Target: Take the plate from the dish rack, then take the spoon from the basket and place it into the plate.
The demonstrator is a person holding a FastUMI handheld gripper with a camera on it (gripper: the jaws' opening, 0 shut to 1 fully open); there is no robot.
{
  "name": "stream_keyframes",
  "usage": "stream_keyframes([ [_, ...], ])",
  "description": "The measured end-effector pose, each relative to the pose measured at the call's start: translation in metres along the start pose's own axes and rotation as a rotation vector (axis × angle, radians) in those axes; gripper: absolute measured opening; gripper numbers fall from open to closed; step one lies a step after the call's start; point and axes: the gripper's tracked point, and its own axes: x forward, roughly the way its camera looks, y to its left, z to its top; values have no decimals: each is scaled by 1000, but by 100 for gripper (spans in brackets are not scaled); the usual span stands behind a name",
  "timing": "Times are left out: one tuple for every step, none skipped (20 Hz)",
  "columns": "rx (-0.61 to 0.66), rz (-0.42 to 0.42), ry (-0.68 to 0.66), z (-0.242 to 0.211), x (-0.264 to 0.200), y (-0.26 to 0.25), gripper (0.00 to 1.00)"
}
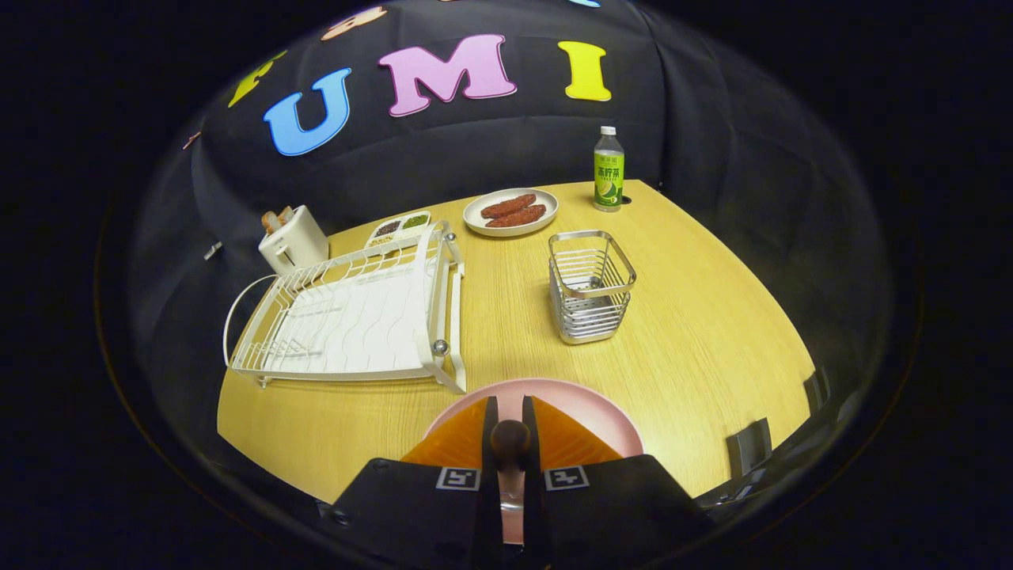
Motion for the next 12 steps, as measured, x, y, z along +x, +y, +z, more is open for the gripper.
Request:
stream_keyframes([
  [-6, -2, 0, 0, 5, 1, 15],
  [-13, -2, -3, 2, 8, 1, 15],
  [-18, -6, -4, 2, 11, 2, 15],
  [-20, -7, -6, 3, 14, 2, 17],
  [-23, -6, -7, 4, 15, 2, 17],
  [-26, -8, -10, 4, 15, 1, 18],
  [-31, -14, -18, 5, 14, 0, 19],
  [-34, -16, -24, 7, 14, -1, 19],
  [-35, -11, -26, 8, 14, -1, 19],
  [-34, -13, -28, 10, 14, -2, 19],
  [-33, -24, -33, 12, 14, -5, 19],
  [-28, -25, -39, 16, 11, -6, 20],
])
